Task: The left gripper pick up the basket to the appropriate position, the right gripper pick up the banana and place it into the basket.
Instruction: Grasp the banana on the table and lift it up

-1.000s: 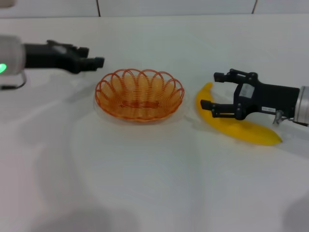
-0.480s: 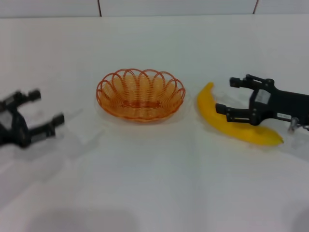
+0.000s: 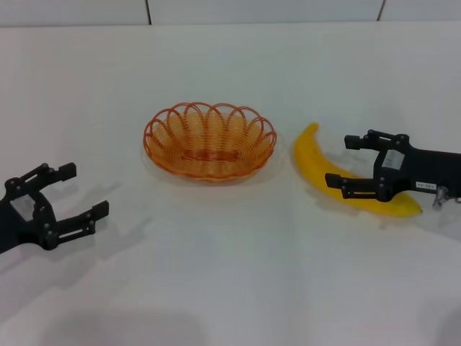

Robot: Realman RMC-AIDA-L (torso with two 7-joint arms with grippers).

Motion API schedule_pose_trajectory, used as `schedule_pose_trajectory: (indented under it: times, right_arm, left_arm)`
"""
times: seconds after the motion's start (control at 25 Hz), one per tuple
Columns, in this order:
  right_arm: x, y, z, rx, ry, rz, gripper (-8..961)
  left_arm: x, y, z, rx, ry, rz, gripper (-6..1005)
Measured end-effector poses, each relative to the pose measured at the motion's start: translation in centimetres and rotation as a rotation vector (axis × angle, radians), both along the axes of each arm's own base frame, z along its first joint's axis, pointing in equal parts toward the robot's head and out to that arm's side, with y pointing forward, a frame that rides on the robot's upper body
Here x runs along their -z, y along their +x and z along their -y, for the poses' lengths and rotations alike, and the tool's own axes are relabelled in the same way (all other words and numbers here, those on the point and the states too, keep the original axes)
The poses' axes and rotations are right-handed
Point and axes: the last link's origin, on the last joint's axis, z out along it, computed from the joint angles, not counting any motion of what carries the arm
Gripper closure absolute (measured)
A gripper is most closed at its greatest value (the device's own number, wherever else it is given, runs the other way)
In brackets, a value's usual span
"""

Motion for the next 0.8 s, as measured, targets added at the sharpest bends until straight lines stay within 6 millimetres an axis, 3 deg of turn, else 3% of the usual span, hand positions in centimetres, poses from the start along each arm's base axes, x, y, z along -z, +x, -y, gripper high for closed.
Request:
schedule_pose_trajectory:
  times: [0.4,0.8]
  right_arm:
    - [1.4,0.3,-0.8,0.083,-0.096,0.093,118]
    - [0.9,-0.1,-0.8,0.116,-0.141,0.087,170]
  left_arm:
    - [0.1,0.2,-0.1,0.012,0.008,0.008,105]
    - [0.1,0.1,0.0,0.011,0.005,0.012,105]
